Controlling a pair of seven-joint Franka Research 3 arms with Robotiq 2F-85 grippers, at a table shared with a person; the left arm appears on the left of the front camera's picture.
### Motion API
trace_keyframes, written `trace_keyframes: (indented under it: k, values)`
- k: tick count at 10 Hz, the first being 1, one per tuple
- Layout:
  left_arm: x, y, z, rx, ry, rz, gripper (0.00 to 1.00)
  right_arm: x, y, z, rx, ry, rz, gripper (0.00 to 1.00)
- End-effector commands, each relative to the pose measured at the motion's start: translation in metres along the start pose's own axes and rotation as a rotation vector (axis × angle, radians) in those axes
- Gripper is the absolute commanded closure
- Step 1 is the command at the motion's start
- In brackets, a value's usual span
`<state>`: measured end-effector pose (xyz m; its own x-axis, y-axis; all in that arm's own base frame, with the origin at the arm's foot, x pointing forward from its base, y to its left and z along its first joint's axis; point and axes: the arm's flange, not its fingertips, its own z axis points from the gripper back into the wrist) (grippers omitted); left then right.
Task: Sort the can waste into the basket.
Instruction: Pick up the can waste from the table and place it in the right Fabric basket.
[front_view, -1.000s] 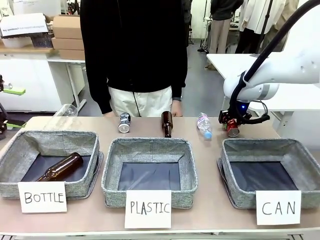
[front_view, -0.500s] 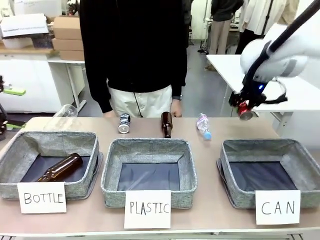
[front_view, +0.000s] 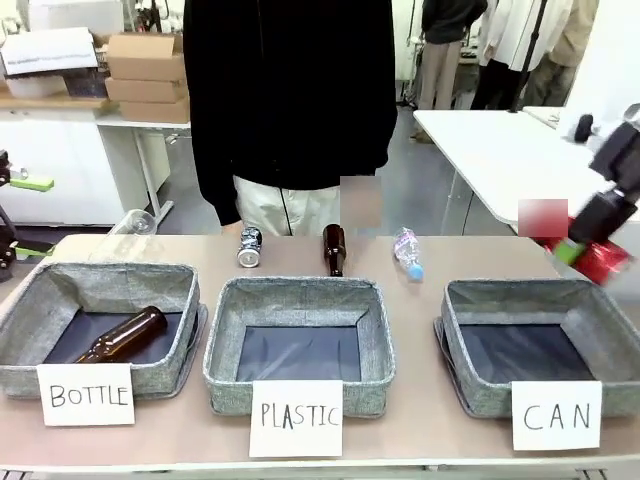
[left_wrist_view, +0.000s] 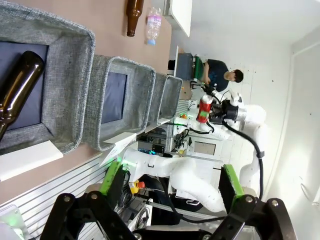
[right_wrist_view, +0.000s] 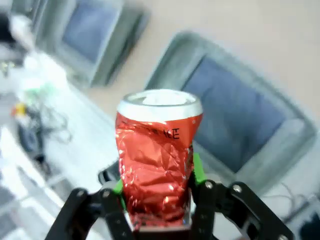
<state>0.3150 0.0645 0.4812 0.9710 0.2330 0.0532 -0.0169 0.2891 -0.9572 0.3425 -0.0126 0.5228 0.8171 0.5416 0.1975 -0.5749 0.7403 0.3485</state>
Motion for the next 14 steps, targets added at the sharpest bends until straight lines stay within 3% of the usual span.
trace_keyframes:
  k: [1, 7, 8, 9, 11, 14]
  values:
    - [-0.002, 0.001, 0.001, -0.001, 0.009, -0.017, 0.00, -0.002, 0.005, -0.015, -0.072, 0.075, 0.094, 1.00]
    - [-0.002, 0.001, 0.001, -0.001, 0.009, -0.017, 0.00, 0.008, -0.002, -0.012, -0.085, 0.055, 0.062, 1.00]
    - [-0.002, 0.001, 0.001, -0.001, 0.009, -0.017, 0.00, 0.008, -0.004, -0.011, -0.076, 0.045, 0.054, 0.08]
    - [-0.002, 0.001, 0.001, -0.001, 0.009, -0.017, 0.00, 0.007, -0.005, -0.011, -0.066, 0.033, 0.047, 0.00]
    - [-0.002, 0.001, 0.001, -0.001, 0.009, -0.017, 0.00, 0.007, -0.006, -0.010, -0.076, 0.000, -0.017, 0.00]
    - [-0.002, 0.001, 0.001, -0.001, 0.009, -0.017, 0.00, 0.006, -0.006, -0.010, -0.055, -0.013, -0.008, 0.00]
